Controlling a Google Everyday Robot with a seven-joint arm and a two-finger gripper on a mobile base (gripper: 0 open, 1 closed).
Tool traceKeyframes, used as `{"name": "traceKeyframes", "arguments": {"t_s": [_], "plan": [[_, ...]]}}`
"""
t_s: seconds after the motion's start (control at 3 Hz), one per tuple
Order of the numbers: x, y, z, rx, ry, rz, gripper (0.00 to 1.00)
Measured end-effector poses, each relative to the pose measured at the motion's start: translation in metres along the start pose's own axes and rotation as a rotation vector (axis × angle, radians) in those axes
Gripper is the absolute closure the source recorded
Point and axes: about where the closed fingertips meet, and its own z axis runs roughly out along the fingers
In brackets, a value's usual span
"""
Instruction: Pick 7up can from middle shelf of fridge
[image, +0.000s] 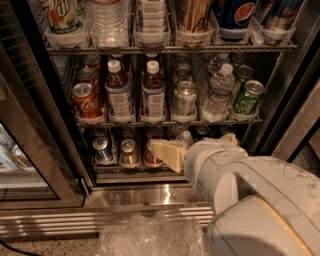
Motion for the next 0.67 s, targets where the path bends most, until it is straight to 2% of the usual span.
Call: {"name": "traceKeyframes", "arguments": {"t_s": [0.33, 0.67], "plan": [[0.0026, -0.0101, -0.0034, 0.039, -0.004, 0.020, 0.00], [0.0026, -0.0101, -0.0034, 0.039, -0.004, 0.020, 0.00]]}}
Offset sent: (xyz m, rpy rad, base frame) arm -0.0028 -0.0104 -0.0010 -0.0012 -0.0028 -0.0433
